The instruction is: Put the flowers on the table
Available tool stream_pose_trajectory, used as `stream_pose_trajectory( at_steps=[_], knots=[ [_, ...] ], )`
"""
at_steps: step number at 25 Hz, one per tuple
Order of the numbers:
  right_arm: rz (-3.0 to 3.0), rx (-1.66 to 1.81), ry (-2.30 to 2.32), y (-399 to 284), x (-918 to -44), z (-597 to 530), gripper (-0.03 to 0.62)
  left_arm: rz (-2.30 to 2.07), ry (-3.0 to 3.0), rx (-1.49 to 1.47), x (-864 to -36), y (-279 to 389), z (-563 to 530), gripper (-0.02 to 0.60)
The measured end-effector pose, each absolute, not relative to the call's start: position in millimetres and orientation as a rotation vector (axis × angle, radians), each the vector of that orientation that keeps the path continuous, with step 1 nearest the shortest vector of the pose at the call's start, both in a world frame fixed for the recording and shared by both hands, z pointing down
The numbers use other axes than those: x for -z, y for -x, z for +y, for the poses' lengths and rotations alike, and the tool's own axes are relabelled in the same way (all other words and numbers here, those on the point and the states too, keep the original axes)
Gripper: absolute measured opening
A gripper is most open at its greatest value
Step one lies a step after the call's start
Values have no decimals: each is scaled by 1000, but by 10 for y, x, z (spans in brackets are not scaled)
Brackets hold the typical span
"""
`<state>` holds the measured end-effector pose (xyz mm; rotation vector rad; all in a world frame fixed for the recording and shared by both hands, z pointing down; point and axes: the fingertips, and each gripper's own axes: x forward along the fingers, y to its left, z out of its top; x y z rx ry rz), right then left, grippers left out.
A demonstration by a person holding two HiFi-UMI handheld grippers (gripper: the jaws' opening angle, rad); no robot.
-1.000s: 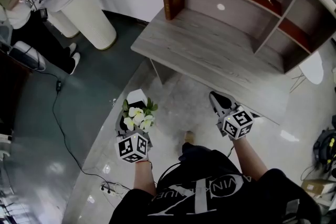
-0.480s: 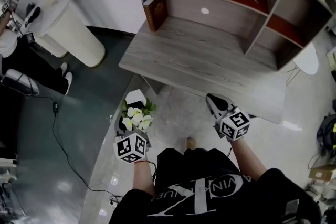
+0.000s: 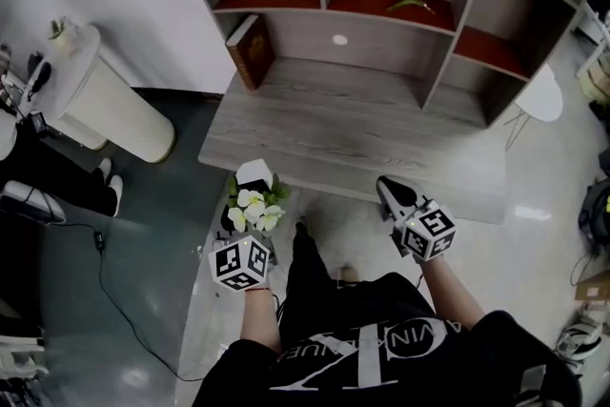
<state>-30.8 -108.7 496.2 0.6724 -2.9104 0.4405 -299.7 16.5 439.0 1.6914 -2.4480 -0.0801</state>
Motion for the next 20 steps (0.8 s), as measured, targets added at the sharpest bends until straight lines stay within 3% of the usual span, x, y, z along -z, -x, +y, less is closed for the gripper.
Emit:
stream_pose_trajectory(
  at_steps=[20],
  knots=[
    [-2779,-577,-1011,672,-5214,-2055,11,-1999,-1970,-26,-4889,3270,-1931,9]
  ],
)
